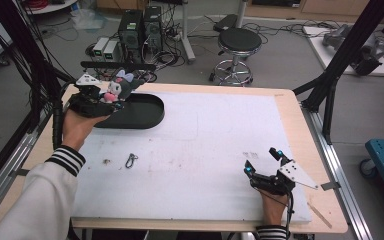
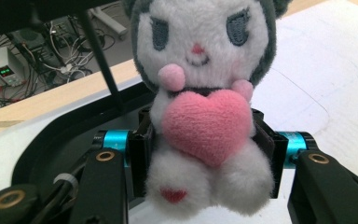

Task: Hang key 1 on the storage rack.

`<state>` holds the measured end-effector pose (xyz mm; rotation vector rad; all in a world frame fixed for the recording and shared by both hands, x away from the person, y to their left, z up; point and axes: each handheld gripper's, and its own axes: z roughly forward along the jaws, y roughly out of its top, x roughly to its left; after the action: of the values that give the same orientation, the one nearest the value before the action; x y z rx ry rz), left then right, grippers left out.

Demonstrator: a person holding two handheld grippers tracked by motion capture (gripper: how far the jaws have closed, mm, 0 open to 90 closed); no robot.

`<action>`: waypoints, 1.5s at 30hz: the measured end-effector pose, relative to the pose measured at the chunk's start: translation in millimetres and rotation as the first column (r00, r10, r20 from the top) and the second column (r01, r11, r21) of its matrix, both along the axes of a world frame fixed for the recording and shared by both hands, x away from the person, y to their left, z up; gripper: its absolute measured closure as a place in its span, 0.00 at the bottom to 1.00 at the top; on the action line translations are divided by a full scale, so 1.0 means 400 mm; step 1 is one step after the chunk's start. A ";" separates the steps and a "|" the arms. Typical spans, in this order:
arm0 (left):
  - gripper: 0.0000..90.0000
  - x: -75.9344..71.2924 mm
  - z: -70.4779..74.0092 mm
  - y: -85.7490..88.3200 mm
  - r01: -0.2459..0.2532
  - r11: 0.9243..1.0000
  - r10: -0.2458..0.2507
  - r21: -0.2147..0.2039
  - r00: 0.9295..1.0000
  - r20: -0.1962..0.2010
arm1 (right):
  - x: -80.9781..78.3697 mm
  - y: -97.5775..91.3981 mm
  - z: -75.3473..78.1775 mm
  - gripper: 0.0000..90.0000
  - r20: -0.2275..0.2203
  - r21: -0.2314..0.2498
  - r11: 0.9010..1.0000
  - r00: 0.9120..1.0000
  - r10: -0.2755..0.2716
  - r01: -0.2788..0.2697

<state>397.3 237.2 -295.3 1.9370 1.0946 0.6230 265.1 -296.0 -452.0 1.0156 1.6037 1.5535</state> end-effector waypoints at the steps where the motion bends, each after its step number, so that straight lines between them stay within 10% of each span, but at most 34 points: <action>1: 0.57 0.001 0.003 0.003 -0.009 1.000 0.009 -0.003 1.000 0.004 | 0.000 0.000 0.000 0.01 0.000 0.000 1.000 1.000 0.001 -0.001; 45: 0.57 0.085 0.043 0.024 -0.058 0.998 0.058 0.032 0.998 -0.009 | 0.001 -0.001 0.000 0.01 0.000 0.004 1.000 1.000 -0.005 0.005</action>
<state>431.3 246.7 -278.0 1.9427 1.1569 0.6668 265.4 -296.6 -452.0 1.0207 1.5974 1.5544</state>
